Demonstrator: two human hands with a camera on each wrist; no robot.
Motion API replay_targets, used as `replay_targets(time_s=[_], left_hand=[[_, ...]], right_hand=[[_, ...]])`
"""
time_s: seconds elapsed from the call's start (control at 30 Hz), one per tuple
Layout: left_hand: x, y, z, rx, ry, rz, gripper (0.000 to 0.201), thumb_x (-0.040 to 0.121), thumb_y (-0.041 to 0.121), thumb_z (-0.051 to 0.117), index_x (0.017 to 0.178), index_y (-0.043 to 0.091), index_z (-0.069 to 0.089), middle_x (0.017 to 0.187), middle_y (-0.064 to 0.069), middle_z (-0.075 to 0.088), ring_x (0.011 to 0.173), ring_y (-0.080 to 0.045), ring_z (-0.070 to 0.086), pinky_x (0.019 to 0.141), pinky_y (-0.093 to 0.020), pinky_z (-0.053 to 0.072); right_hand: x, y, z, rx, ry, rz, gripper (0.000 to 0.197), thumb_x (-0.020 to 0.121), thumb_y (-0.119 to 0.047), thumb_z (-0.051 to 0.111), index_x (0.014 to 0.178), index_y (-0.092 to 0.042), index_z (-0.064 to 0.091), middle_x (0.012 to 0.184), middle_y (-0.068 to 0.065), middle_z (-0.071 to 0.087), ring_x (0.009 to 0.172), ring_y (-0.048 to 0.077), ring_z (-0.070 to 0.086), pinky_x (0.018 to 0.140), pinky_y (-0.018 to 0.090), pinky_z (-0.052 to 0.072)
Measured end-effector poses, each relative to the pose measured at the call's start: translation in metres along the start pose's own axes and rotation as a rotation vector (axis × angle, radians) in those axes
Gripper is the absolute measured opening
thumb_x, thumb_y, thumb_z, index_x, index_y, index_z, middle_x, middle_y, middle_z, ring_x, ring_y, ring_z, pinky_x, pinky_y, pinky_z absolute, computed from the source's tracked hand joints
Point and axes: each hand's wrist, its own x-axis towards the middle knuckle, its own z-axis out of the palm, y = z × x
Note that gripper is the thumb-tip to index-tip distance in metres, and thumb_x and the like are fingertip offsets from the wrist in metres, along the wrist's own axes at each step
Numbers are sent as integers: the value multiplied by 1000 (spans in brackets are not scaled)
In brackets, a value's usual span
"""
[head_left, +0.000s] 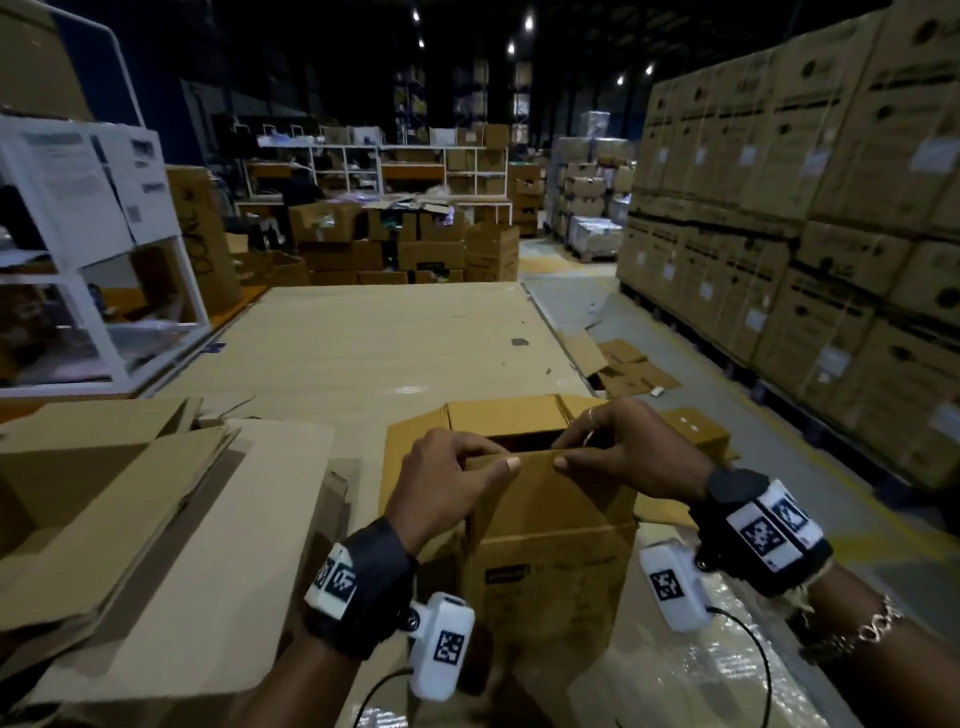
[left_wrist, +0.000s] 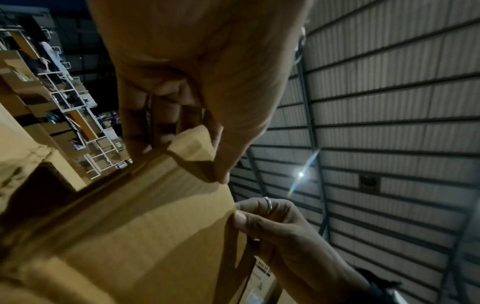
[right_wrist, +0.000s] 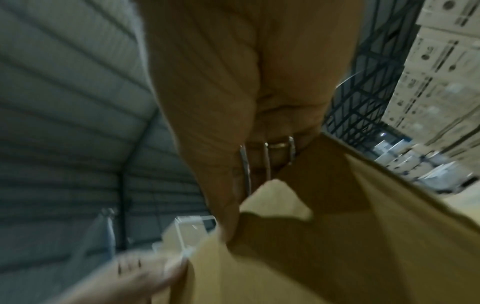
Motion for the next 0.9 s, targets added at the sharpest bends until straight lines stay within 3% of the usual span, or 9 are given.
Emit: replay_targets(time_s=[0.13,0.2,0.27,0.37,0.43,0.5,0.57,0.7,0.9], left_hand=[[-51,21,-1,-195,-70,-8,32,92,54,65,90,26,81,86,9,77,85,-10,73,80,-45,61],[-72,22,4,-285,-81,-76,33,94,47,65,88,18,81,83,3,78,82,-15,75,81,-47,61],[-85,14,16,-206,-55,-84,23,92,42,69,88,23,82,85,9,78,84,-8,74,82,-45,61],[-90,0,38,20,16,-89,21,85,40,78,106,36,77,110,18,73,110,3,63,93,-35,57],[-85,-11,53,128,35,-94,38,85,45,76,121,38,69,135,14,62,135,-4,47,108,-38,47],[-81,-14,67,210,17,-111,45,87,50,71,130,37,63,147,7,53,144,-11,37,116,-44,37],[-80,-18,79,245,46,-104,40,89,51,68,125,32,67,140,5,59,136,-11,43,117,-46,32],[-79,-30,88,188,154,-69,27,87,48,72,105,28,74,107,10,70,110,-8,55,110,-46,39],[-75,-34,92,159,197,-21,17,86,36,77,97,24,77,94,10,74,96,-5,63,116,-44,35]], right_hand=[[-43,-18,-12,87,-116,-38,19,88,-40,72,96,-24,79,87,-13,76,76,5,70,61,21,56],[-62,-14,-5,127,-176,-17,18,90,-36,72,98,-22,79,88,-11,76,78,6,70,66,24,58],[-74,-2,11,82,-204,-21,19,90,-35,73,107,-27,76,101,-15,74,91,0,68,77,23,57],[-81,23,43,-30,-186,6,40,87,-37,75,126,-36,65,124,-20,63,106,-2,59,87,22,53],[-80,34,62,18,-135,42,49,86,-41,75,132,-35,61,130,-16,62,110,-1,57,91,25,53],[-80,42,78,74,-58,60,51,86,-45,73,134,-31,61,128,-14,63,111,1,58,94,29,53],[-79,48,93,77,36,47,44,88,-46,70,129,-31,64,122,-15,67,107,1,59,93,32,53],[-77,55,119,85,241,22,22,91,-40,66,111,-35,72,105,-20,70,98,6,60,89,41,51],[-73,49,127,55,311,29,15,90,-28,70,103,-32,75,99,-14,71,94,9,59,91,39,44]])
